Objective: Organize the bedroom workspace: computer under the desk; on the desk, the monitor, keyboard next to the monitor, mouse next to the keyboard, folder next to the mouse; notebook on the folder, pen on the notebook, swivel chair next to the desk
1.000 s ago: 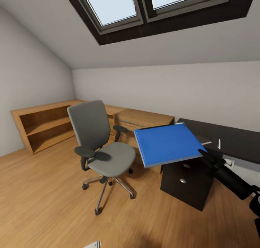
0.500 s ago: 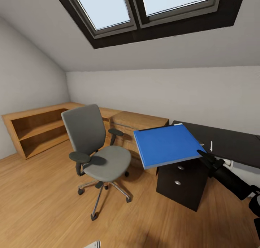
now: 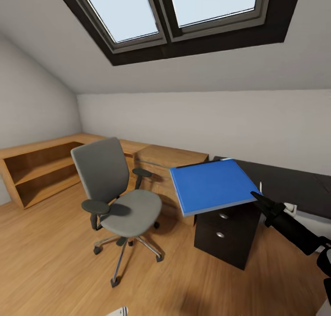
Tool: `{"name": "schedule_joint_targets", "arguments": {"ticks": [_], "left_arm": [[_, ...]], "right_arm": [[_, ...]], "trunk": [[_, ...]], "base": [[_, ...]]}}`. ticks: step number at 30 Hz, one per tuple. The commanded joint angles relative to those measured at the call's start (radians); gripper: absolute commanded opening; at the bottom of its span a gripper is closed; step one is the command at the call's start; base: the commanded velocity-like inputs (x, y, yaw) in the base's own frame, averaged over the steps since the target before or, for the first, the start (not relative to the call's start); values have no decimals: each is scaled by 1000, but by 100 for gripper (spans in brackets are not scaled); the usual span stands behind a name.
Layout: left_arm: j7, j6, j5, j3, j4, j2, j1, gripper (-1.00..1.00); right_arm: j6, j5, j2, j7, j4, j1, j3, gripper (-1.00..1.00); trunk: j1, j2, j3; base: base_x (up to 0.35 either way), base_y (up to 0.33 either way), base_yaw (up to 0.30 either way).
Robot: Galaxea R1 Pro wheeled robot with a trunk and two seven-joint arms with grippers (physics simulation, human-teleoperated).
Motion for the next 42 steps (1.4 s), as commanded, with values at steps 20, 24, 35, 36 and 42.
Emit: {"name": "schedule_joint_targets", "arguments": {"ticks": [20, 24, 35, 36, 42], "left_arm": [[6, 3, 4, -4, 6, 0, 0, 100], [6, 3, 3, -3, 6, 0, 0, 100], [6, 3, 3, -3, 6, 0, 0, 100], [6, 3, 3, -3, 6, 0, 0, 100], [6, 4, 4, -3, 7, 0, 0, 100]], "right_arm": [[-60, 87, 3, 8, 19, -1, -3, -100], [-73, 89, 6, 6, 23, -1, -3, -100], [-260, 240, 47, 6, 33, -2, 1, -100], [-269, 251, 51, 6, 32, -1, 1, -100], [-342, 309, 82, 3, 32, -2, 29, -100]], "trunk": [[-77, 140, 64], [-92, 168, 77], [-134, 245, 111], [-138, 252, 115], [-161, 294, 133]], "base": [[0, 0, -115], [0, 0, -140], [0, 0, -252], [0, 0, -267], [0, 0, -227]]}}
